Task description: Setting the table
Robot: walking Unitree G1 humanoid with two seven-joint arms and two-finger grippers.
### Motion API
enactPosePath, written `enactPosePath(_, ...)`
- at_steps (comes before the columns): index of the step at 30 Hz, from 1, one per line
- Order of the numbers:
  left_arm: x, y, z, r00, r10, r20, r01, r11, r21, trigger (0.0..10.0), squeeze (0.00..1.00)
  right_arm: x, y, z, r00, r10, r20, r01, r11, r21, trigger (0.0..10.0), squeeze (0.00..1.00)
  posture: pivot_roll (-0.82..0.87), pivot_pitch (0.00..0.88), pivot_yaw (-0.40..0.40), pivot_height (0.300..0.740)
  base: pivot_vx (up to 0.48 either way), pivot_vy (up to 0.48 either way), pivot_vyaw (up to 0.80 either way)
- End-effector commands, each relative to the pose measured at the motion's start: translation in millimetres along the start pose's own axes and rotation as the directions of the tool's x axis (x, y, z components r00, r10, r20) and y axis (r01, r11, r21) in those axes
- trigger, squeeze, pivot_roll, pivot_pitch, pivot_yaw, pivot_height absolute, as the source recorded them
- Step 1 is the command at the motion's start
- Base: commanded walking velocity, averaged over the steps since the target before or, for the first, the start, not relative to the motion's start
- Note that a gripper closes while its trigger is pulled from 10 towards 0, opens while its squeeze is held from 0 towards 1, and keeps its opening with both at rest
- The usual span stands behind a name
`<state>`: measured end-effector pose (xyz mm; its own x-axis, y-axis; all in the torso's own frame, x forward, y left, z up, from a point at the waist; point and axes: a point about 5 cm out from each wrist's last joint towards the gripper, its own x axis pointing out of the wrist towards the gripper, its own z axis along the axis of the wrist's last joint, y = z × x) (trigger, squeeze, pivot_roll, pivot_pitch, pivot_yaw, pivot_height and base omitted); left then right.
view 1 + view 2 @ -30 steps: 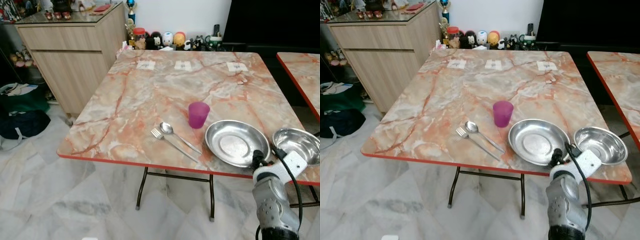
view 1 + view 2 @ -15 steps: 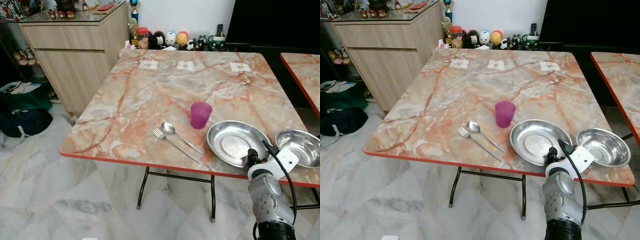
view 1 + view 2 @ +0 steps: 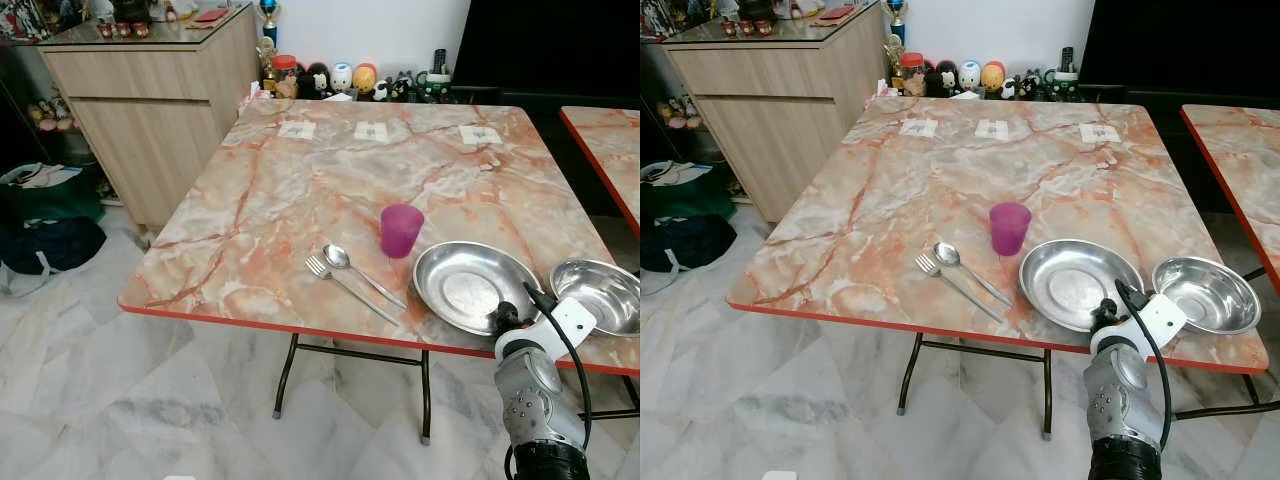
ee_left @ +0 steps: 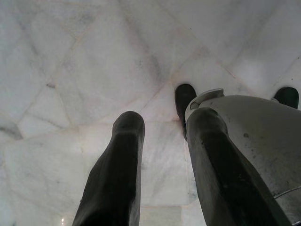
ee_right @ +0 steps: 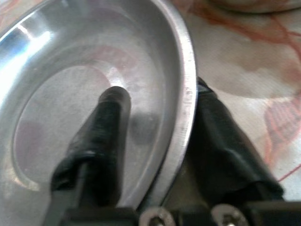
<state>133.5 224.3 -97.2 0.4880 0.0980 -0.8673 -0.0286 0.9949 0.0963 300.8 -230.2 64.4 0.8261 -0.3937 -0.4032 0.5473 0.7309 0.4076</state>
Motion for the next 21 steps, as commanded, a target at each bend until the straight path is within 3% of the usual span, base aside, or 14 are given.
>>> enactPosePath(1,-0.8,2.1,-4,1.0,0.003,-0.017,-0.003,1.0,-0.007,10.0,0.0,0.9,0.6,-5,1.0,-0.012,-0.026,0.012,1.0,-0.001,0.0,0.0,-0.07,0.0,0.018,0.74,0.0,0.0,0.0)
enactPosePath(17,-0.5,0.8,-3,1.0,-0.002,-0.013,0.001,1.0,-0.013,10.0,0.0,-0.4,8.9,-3,1.0,0.004,0.025,-0.004,1.0,-0.019,0.0,0.0,-0.07,0.0,0.013,0.74,0.0,0.0,0.0)
enactPosePath(20,-0.4,0.4,-2,1.0,-0.003,-0.011,0.003,1.0,-0.014,10.0,0.0,-3.3,12.0,5,0.995,0.009,0.099,-0.005,0.999,-0.035,0.0,0.0,-0.07,0.0,0.013,0.74,0.0,0.0,0.0)
enactPosePath(21,-0.3,0.3,-2,1.0,-0.004,-0.009,0.003,1.0,-0.016,10.0,0.0,-7.1,17.4,13,0.983,0.038,0.177,-0.028,0.998,-0.058,0.0,0.0,-0.07,0.0,0.013,0.74,0.0,0.0,0.0)
